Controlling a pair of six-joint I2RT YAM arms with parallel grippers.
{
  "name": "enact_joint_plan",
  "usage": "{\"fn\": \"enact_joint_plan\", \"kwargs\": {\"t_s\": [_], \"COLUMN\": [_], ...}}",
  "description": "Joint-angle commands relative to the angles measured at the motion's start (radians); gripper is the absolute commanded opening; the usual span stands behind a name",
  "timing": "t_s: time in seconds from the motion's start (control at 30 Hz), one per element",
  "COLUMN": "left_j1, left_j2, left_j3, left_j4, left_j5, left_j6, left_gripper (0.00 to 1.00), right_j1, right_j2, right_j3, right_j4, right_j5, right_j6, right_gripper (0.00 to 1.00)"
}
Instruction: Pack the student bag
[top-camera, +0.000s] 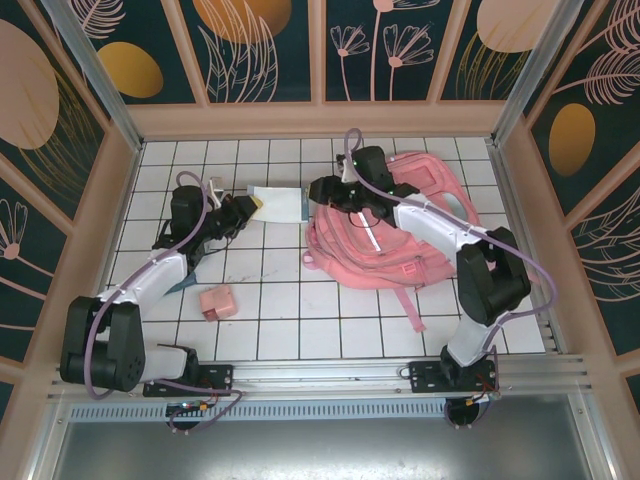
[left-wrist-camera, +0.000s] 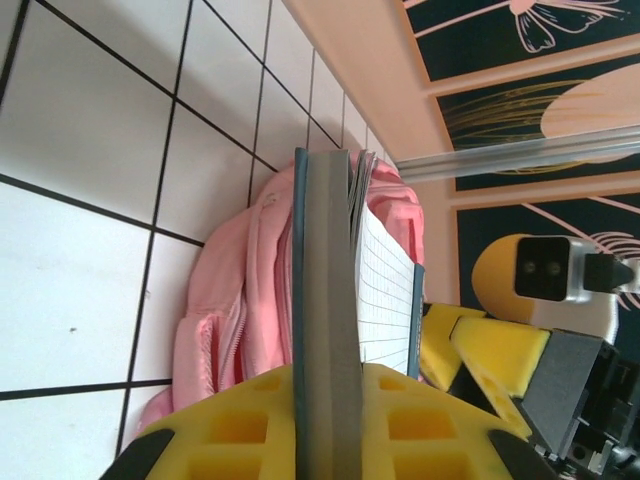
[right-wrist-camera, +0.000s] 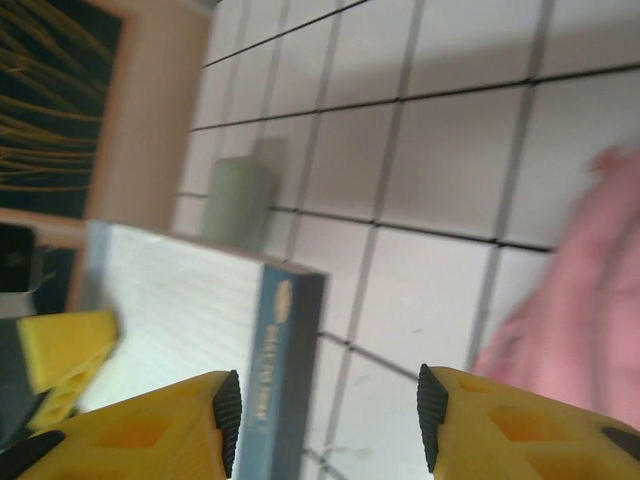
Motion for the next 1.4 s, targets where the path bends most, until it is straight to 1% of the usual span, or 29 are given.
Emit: {"fn": "enact_joint_plan", "kwargs": {"t_s": [0.0,0.13,0.17,0.37,0.53,0.57,0.63,0.67,0.7,0.73,0.8,0.83,0.87,1.0,1.13,1.23,1.37], "left_j1": [0.005,0.006,0.006,0.006,0.007,0.006,0.006,0.006,0.006,0.006,0.006,0.006,0.006,0.005,0.0,-0.014,-0.064], "left_j2": [-0.03,-0.03,-0.029,-0.021,-0.022,-0.021,-0.022,-0.023,-0.025,-0.026,-0.025,-0.023,-0.021,-0.016,-0.004,0.013,0.054], "left_j3": [0.039,0.049,0.052,0.049,0.045,0.045,0.047,0.047,0.045,0.044,0.037,0.033,0.028,0.0,-0.035,-0.052,-0.067], "left_j4": [-0.042,-0.066,-0.072,-0.073,-0.076,-0.076,-0.077,-0.079,-0.078,-0.078,-0.072,-0.066,-0.065,-0.023,0.041,0.074,0.153], "left_j5": [-0.018,-0.028,-0.031,-0.025,-0.02,-0.019,-0.013,-0.012,-0.011,-0.011,-0.009,-0.007,-0.008,-0.009,-0.013,-0.038,-0.064], "left_j6": [0.06,0.08,0.085,0.089,0.092,0.092,0.093,0.094,0.095,0.095,0.088,0.081,0.076,0.045,0.004,-0.024,-0.077], "left_gripper": [0.0,0.0,0.0,0.0,0.0,0.0,0.0,0.0,0.0,0.0,0.0,0.0,0.0,0.0,0.0,0.0,0.0], "right_j1": [-0.001,0.014,0.027,0.086,0.125,0.13,0.138,0.138,0.138,0.14,0.14,0.141,0.141,0.143,0.131,0.108,0.06], "right_j2": [-0.028,0.005,0.01,0.049,0.082,0.089,0.112,0.121,0.128,0.128,0.128,0.126,0.119,0.073,0.021,-0.017,-0.049], "right_j3": [0.051,0.084,0.083,0.066,0.045,0.042,0.051,0.054,0.053,0.05,0.048,0.053,0.058,0.094,0.164,0.218,0.289], "right_j4": [-0.23,-0.362,-0.376,-0.423,-0.405,-0.402,-0.421,-0.428,-0.428,-0.422,-0.421,-0.421,-0.422,-0.415,-0.42,-0.421,-0.428], "right_j5": [0.269,0.411,0.418,0.554,0.577,0.588,0.649,0.666,0.673,0.679,0.689,0.691,0.695,0.689,0.664,0.624,0.523], "right_j6": [-0.131,-0.217,-0.231,-0.26,-0.28,-0.279,-0.267,-0.265,-0.269,-0.271,-0.271,-0.271,-0.271,-0.271,-0.26,-0.244,-0.217], "right_gripper": [0.5,0.48,0.49,0.51,0.5,0.49,0.47,0.45,0.41,0.36,0.18,0.06,0.0,0.0,0.0,0.0,0.0]}}
